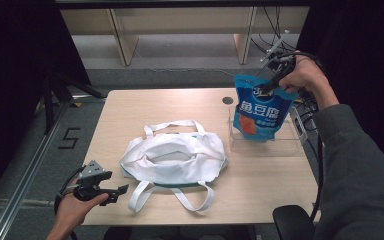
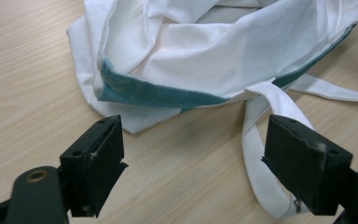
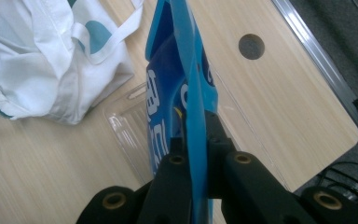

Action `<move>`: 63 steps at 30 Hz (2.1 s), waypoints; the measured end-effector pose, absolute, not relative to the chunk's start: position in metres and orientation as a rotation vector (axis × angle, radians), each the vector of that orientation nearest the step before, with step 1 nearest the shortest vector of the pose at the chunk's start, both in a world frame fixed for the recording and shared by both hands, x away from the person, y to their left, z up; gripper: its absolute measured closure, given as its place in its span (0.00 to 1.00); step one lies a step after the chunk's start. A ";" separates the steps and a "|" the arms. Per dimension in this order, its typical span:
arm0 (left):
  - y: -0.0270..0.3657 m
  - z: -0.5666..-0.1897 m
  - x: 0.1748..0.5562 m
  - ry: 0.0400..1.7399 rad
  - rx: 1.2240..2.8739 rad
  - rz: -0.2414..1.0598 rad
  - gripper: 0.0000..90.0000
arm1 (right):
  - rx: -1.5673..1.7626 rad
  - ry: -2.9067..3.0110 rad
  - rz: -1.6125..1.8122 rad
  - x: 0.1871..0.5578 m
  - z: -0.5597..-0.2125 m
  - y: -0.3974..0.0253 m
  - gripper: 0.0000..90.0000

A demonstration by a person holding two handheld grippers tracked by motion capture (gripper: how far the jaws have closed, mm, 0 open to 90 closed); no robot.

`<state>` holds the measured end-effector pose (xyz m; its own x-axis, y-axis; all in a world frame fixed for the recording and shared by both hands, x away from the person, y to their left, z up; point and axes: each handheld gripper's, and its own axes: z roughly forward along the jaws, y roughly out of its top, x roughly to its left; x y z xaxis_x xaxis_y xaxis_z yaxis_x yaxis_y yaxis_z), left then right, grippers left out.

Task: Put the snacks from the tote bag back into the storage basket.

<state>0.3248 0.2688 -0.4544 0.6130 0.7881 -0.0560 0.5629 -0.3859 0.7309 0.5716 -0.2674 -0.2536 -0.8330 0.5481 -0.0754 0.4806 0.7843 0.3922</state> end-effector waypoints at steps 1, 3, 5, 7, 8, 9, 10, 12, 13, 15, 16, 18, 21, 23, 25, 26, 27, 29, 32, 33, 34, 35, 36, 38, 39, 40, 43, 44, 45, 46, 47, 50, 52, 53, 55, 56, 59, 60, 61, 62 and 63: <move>0.268 -0.455 0.325 1.061 2.095 0.391 0.21 | 0.818 2.786 0.541 0.572 -0.256 -0.268 1.00; 0.268 -0.454 0.325 1.058 2.106 0.389 0.21 | 0.816 2.794 0.546 0.572 -0.260 -0.269 1.00; 0.269 -0.454 0.325 1.058 2.109 0.388 0.21 | 0.818 2.798 0.547 0.572 -0.265 -0.269 1.00; 0.268 -0.455 0.325 1.063 2.097 0.387 0.21 | 0.805 2.806 0.542 0.573 -0.268 -0.270 1.00; 0.268 -0.455 0.325 1.063 2.096 0.385 0.21 | 0.805 2.810 0.545 0.573 -0.270 -0.270 1.00; 0.268 -0.455 0.325 1.065 2.096 0.383 0.21 | 0.803 2.814 0.547 0.573 -0.271 -0.270 1.00; 0.267 -0.456 0.325 1.063 2.084 0.396 0.21 | 0.800 2.815 0.550 0.574 -0.272 -0.270 1.00; 0.268 -0.455 0.325 1.067 2.095 0.388 0.21 | 0.804 2.820 0.562 0.574 -0.275 -0.270 1.00; 0.267 -0.456 0.325 1.063 2.083 0.396 0.21 | 0.808 2.817 0.562 0.574 -0.276 -0.270 1.00; 0.268 -0.456 0.325 1.063 2.085 0.395 0.21 | 0.806 2.824 0.570 0.573 -0.279 -0.271 1.00; 0.268 -0.455 0.325 1.068 2.096 0.392 0.21 | 0.808 2.814 0.577 0.573 -0.280 -0.272 1.00; 0.268 -0.455 0.325 1.066 2.098 0.386 0.21 | 0.816 2.819 0.588 0.572 -0.281 -0.274 1.00; 0.268 -0.455 0.325 1.068 2.097 0.391 0.21 | 0.827 2.809 0.599 0.571 -0.282 -0.277 1.00; 0.267 -0.455 0.325 1.064 2.094 0.383 0.21 | 0.827 2.790 0.622 0.570 -0.283 -0.279 1.00; 0.267 -0.455 0.325 1.067 2.098 0.373 0.21 | 0.837 2.780 0.659 0.568 -0.285 -0.281 0.99; 0.267 -0.455 0.325 1.058 2.107 0.379 0.21 | 0.841 2.766 0.665 0.567 -0.286 -0.282 0.98; 0.267 -0.455 0.325 1.064 2.102 0.377 0.21 | 0.840 2.753 0.677 0.567 -0.287 -0.282 0.96; 0.267 -0.455 0.325 1.062 2.101 0.388 0.21 | 0.873 2.716 0.670 0.562 -0.286 -0.280 0.91; 0.268 -0.455 0.325 1.058 2.112 0.387 0.21 | 0.874 2.663 0.684 0.557 -0.282 -0.279 0.82; 0.267 -0.455 0.325 1.066 2.100 0.378 0.21 | 0.893 2.631 0.695 0.555 -0.281 -0.279 0.79; 0.267 -0.456 0.325 1.072 2.092 0.371 0.21 | 0.918 2.609 0.696 0.553 -0.280 -0.279 0.75; 0.267 -0.455 0.325 1.061 2.103 0.388 0.21 | 0.930 2.606 0.697 0.551 -0.279 -0.279 0.73; 0.267 -0.456 0.325 1.056 2.093 0.388 0.21 | 0.929 2.590 0.721 0.548 -0.279 -0.280 0.70; 0.267 -0.456 0.324 1.061 2.081 0.396 0.21 | 0.986 2.545 0.752 0.541 -0.278 -0.281 0.66; 0.267 -0.456 0.324 1.052 2.085 0.400 0.21 | 0.981 2.533 0.758 0.539 -0.279 -0.282 0.64; 0.267 -0.456 0.324 1.055 2.090 0.393 0.21 | 1.001 2.521 0.758 0.537 -0.280 -0.283 0.61; 0.267 -0.456 0.324 1.050 2.085 0.397 0.21 | 1.029 2.467 0.788 0.531 -0.284 -0.289 0.52; 0.267 -0.456 0.324 1.052 2.085 0.397 0.21 | 1.017 2.441 0.810 0.529 -0.286 -0.291 0.51; 0.267 -0.456 0.324 1.051 2.087 0.398 0.21 | 1.025 2.415 0.835 0.526 -0.289 -0.292 0.50; 0.267 -0.456 0.324 1.056 2.089 0.396 0.21 | 1.026 2.434 0.826 0.522 -0.288 -0.294 0.48; 0.267 -0.455 0.324 1.064 2.098 0.395 0.21 | 1.034 2.412 0.848 0.519 -0.291 -0.296 0.47; 0.267 -0.456 0.325 1.048 2.089 0.399 0.21 | 1.090 2.349 0.862 0.508 -0.292 -0.302 0.45; 0.267 -0.456 0.325 1.051 2.092 0.399 0.21 | 1.126 2.300 0.883 0.502 -0.294 -0.307 0.43; 0.267 -0.456 0.325 1.054 2.088 0.398 0.21 | 1.106 2.306 0.871 0.499 -0.295 -0.312 0.43; 0.267 -0.455 0.324 1.054 2.088 0.397 0.21 | 1.130 2.259 0.909 0.493 -0.299 -0.314 0.41; 0.267 -0.456 0.324 1.054 2.080 0.400 0.21 | 1.150 2.248 0.924 0.490 -0.300 -0.315 0.41; 0.267 -0.456 0.324 1.056 2.079 0.399 0.21 | 1.200 2.211 0.952 0.482 -0.305 -0.319 0.41; 0.267 -0.456 0.324 1.054 2.079 0.400 0.21 | 1.182 2.205 0.947 0.480 -0.308 -0.322 0.40; 0.267 -0.456 0.324 1.054 2.080 0.400 0.21 | 1.195 2.194 0.948 0.478 -0.310 -0.323 0.40; 0.267 -0.456 0.324 1.054 2.083 0.400 0.21 | 1.216 2.197 0.934 0.476 -0.311 -0.324 0.40; 0.267 -0.456 0.324 1.056 2.083 0.401 0.21 | 1.221 2.191 0.929 0.473 -0.313 -0.325 0.39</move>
<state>0.3245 0.2667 -0.4558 0.6102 0.7903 -0.0558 0.5544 -0.3756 0.7427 0.4733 -0.3254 -0.3133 -0.4986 0.8641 -0.0684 0.5517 0.3772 0.7439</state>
